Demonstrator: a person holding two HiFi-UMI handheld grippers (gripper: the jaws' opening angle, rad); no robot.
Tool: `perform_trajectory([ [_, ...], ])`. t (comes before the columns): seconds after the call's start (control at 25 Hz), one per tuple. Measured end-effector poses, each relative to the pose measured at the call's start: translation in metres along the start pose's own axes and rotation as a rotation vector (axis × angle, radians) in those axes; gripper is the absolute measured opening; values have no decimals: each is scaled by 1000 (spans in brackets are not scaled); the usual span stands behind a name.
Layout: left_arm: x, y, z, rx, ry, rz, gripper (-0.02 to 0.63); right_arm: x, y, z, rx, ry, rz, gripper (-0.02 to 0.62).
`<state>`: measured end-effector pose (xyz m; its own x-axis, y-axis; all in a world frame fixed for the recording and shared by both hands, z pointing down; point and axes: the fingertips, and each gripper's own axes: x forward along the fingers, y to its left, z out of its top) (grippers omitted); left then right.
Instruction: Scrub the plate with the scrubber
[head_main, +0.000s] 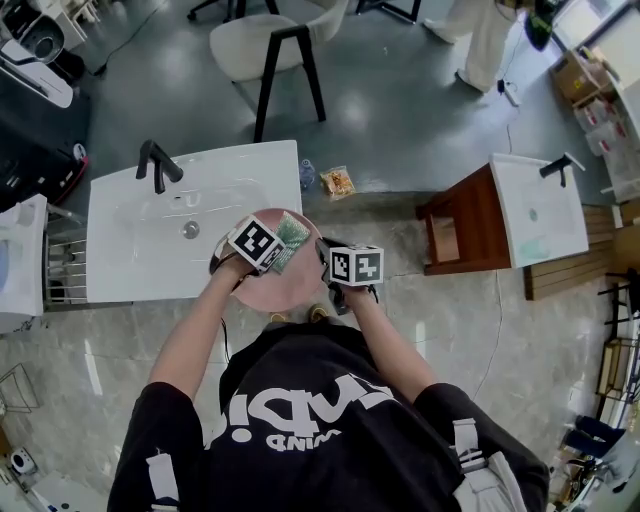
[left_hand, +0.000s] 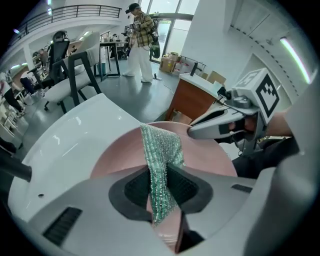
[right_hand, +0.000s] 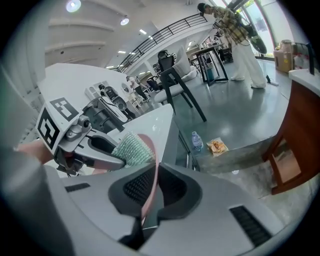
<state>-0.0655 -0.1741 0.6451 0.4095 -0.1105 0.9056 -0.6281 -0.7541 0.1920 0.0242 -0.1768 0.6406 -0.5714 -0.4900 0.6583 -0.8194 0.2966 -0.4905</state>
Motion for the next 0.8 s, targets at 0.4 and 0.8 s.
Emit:
perform_trajectory([
  [0.4,-15,48,-6,-14,-66,190,98,3,2,-1,-1,5,0,32],
  [0.8,-41,78,-41,-41,-27,287,98,3,2,-1,-1,-8,-17,31],
])
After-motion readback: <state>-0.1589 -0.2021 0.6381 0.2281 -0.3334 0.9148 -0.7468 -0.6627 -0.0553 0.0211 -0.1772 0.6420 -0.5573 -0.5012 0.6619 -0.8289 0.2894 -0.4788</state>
